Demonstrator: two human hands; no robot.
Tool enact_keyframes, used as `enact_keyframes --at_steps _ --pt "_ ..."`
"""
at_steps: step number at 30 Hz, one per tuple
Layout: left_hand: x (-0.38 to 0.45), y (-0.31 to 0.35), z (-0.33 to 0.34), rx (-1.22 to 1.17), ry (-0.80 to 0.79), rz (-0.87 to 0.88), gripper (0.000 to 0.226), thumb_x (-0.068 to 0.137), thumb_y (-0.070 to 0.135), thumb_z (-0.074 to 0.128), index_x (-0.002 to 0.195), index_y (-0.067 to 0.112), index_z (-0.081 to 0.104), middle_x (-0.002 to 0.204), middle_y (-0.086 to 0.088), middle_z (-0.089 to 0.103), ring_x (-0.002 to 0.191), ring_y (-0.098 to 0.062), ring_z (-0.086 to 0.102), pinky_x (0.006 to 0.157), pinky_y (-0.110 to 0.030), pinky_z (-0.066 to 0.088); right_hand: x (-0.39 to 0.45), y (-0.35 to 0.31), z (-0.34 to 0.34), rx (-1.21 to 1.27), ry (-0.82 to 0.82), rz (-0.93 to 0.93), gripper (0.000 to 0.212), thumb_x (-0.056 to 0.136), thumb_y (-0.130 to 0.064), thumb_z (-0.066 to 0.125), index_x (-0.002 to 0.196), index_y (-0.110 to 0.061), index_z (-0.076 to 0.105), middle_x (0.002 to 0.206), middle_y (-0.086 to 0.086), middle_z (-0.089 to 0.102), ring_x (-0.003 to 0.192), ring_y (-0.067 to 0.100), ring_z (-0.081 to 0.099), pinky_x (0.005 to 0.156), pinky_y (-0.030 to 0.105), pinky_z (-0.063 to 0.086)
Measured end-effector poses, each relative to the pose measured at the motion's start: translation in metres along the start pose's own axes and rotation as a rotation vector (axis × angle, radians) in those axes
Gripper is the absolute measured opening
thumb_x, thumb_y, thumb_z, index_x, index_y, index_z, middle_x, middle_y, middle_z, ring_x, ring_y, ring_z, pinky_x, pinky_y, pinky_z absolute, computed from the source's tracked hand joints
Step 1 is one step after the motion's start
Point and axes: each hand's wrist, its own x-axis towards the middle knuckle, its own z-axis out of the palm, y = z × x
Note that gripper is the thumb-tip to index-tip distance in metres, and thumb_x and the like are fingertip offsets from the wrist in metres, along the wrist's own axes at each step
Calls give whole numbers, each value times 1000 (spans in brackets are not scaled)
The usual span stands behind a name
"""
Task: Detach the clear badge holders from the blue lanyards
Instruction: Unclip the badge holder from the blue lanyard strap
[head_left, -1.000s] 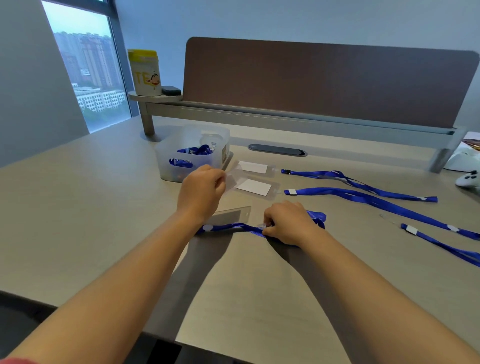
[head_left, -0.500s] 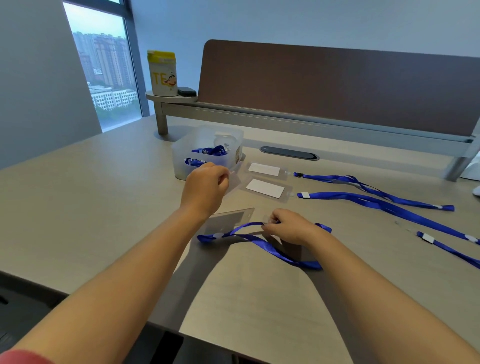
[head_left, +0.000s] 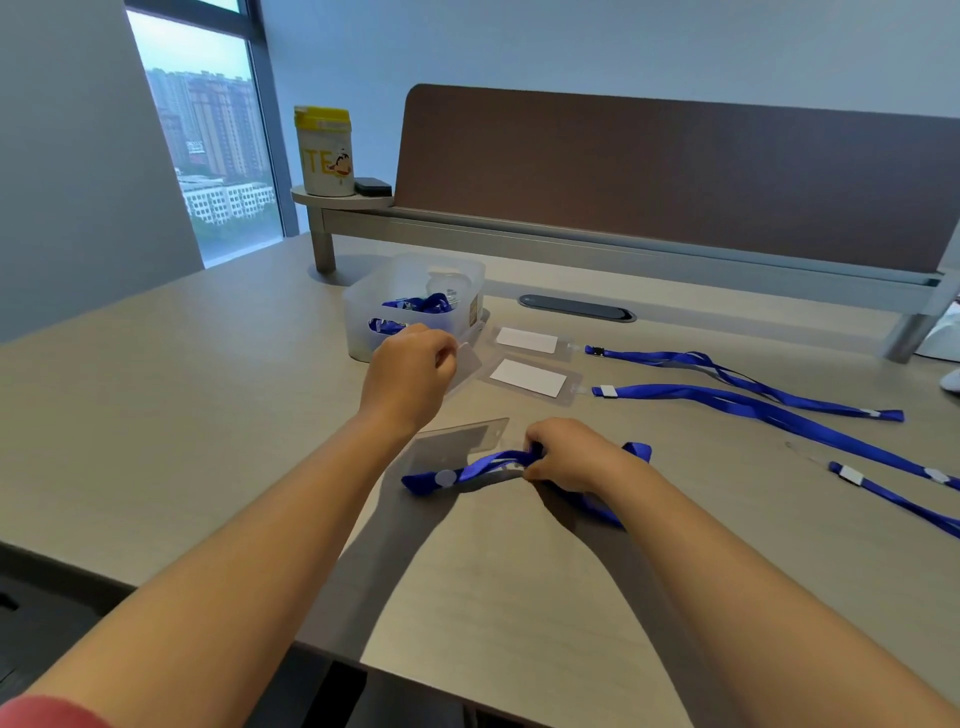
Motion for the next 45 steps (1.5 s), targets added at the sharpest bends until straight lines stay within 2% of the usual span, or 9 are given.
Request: enact_keyframes --at_steps 7,11,16,22,27,31,36,42,45 --pt "17 -14 -16 -46 41 -102 27 92 17 47 112 5 61 118 -16 62 101 -30 57 73 -24 43 14 -14 -28 208 154 -1 23 94 -12 42 114 -5 53 108 16 59 95 24 55 80 32 44" --pt "37 -30 -32 -125 95 -214 27 92 20 46 107 5 63 113 -17 64 84 -20 49 70 -28 39 33 -31 -56 413 308 -23 27 95 -6 35 120 -10 44 97 8 49 66 11 43 55 23 36" --pt "64 -50 -48 -193 139 -300 26 92 19 46 109 6 61 118 -17 62 85 -18 46 72 -30 40 67 -58 -93 589 377 -21 32 93 -3 31 124 -7 38 94 10 48 73 16 44 65 30 40" --pt "108 -70 -58 -220 190 -339 26 92 18 46 109 6 62 118 -16 61 87 -18 45 72 -30 41 130 -91 -131 604 387 -18 37 92 -1 27 127 -5 37 72 5 40 57 14 35 50 26 30" --pt "141 -88 -57 -207 211 -325 25 92 17 46 106 6 63 113 -16 64 85 -17 46 68 -28 39 178 -107 -139 240 348 -10 35 93 -3 29 128 -3 35 97 17 49 82 26 46 70 35 36" --pt "159 -105 -53 -199 219 -317 25 92 17 46 105 6 64 111 -15 65 86 -16 47 60 -21 38 209 -121 -129 -6 269 -2 38 92 -2 33 130 -2 34 120 23 55 98 34 51 73 35 38" --pt "165 -116 -50 -163 245 -303 26 92 15 45 107 6 64 115 -14 65 87 -14 45 58 -16 34 231 -141 -105 105 267 -185 51 89 7 35 137 -8 28 142 18 37 120 34 45 94 39 42" --pt "157 -118 -49 -137 236 -283 26 93 17 45 109 7 63 117 -13 63 88 -13 45 57 -11 35 222 -134 -88 -18 94 -193 63 88 -10 54 144 -14 26 147 15 34 131 33 38 104 39 39" --pt "151 -111 -50 -105 233 -247 26 92 17 46 109 7 63 116 -13 64 88 -14 46 57 -10 35 203 -129 -99 9 96 -198 58 87 -12 55 142 -16 34 147 9 40 128 29 45 98 34 44"
